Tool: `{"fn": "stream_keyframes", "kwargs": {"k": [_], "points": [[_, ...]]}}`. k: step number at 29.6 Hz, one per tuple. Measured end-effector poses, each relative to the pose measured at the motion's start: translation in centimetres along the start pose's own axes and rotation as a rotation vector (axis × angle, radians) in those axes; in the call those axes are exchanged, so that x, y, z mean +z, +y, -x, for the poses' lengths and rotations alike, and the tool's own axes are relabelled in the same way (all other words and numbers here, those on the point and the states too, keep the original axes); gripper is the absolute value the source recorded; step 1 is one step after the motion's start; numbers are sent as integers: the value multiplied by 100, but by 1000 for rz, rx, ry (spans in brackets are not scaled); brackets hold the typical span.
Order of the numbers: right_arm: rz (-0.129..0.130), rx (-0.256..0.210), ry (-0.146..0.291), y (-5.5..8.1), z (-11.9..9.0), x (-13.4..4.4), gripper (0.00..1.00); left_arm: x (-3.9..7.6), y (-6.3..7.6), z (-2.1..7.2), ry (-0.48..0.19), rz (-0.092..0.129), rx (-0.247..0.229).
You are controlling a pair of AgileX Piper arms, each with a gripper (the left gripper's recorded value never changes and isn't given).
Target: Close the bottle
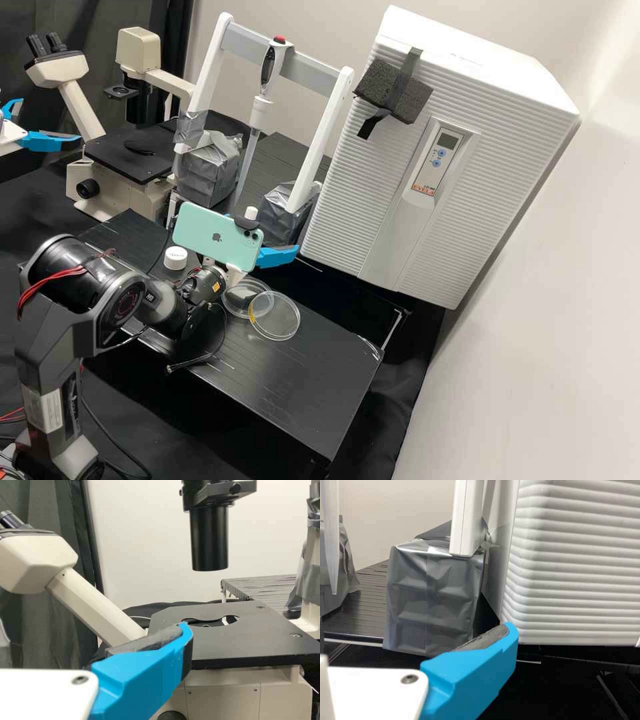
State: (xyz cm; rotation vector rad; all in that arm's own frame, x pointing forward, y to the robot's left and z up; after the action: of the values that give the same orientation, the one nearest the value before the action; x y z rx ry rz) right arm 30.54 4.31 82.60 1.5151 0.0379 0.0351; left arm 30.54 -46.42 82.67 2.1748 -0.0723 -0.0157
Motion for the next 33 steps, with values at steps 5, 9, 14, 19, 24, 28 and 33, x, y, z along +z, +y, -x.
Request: {"fn": "stream_keyframes", "kwargs": {"k": [5,9,14,19,24,28,33], "points": [[0,0,0,0,0,0,100,0,0,0,0,0,0],[0,0,0,0,0,0,100,0,0,0,0,0,0],[0,0,0,0,0,0,100,79,-55,68,-77,13,-19],[0,0,0,0,0,0,100,260,-133,308,-248,15,-54],[0,0,0,0,0,0,100,348,-210,594,-366,35,-78],[0,0,0,0,0,0,100,331,-240,783,-400,59,-97],[0,0,0,0,0,0,100,270,-250,960,-412,63,-113]]}}
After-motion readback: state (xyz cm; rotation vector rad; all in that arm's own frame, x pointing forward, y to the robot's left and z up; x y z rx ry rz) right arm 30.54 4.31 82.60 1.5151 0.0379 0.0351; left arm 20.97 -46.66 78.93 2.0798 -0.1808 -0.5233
